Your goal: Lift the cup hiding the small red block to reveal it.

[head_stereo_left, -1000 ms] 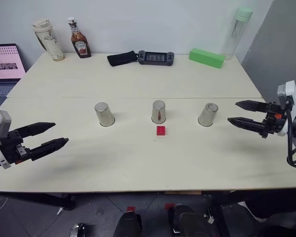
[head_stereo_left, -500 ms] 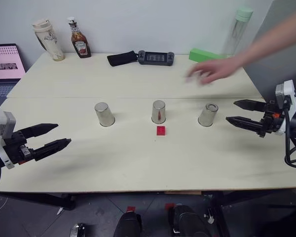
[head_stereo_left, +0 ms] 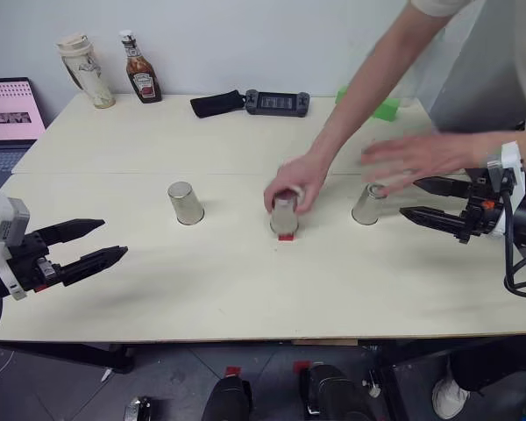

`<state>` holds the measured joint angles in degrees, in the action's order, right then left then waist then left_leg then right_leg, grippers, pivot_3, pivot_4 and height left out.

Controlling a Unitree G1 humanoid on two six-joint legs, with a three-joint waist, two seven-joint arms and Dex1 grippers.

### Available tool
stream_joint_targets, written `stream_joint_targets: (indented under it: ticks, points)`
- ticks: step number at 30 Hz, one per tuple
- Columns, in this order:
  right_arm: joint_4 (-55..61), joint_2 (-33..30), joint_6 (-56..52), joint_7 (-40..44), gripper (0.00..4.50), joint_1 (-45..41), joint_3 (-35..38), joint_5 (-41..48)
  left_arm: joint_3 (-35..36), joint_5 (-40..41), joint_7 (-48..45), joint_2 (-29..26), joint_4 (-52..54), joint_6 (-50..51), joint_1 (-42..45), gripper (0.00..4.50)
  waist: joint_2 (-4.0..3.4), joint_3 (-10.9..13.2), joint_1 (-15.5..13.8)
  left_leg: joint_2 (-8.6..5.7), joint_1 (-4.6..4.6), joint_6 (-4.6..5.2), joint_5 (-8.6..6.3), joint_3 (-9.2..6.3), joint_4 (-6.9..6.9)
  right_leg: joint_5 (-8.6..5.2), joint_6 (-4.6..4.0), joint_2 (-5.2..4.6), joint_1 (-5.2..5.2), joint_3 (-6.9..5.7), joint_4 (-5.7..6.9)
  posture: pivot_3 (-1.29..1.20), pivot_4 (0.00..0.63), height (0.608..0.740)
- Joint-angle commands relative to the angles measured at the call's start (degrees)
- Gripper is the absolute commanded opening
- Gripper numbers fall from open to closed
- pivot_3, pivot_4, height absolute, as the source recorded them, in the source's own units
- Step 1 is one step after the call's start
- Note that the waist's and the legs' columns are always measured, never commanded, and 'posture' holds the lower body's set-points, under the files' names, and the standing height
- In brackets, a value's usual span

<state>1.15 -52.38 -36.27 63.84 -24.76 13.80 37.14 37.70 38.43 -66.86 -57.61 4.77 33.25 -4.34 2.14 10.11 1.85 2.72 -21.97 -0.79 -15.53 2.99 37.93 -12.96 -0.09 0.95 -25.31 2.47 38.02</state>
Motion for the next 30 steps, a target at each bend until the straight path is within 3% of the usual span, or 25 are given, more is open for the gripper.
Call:
stream_joint_targets:
  ticks: [1, 30]
  points:
    - [1.8, -0.4, 0.2, -0.1, 4.49, -0.7, 0.6, 0.2, 0.3, 0.2, 0.4, -0.3, 1.4, -0.3, 0.5, 4.5, 0.0, 0.0, 0.0, 0.0, 0.0, 0.0, 0.0, 0.0, 0.0, 0.0, 0.0, 0.0, 0.0, 0.0, 0.0, 0.0, 0.15, 0.74]
    - [1.4, -0.4, 0.8, -0.7, 4.49, -0.6, 0.2, -0.6, -0.4, -0.5, 0.9, -0.4, 1.5, -0.4, 0.6, 4.5, 0.0, 0.0, 0.0, 0.0, 0.0, 0.0, 0.0, 0.0, 0.0, 0.0, 0.01, 0.0, 0.0, 0.0, 0.0, 0.0, 0.15, 0.74]
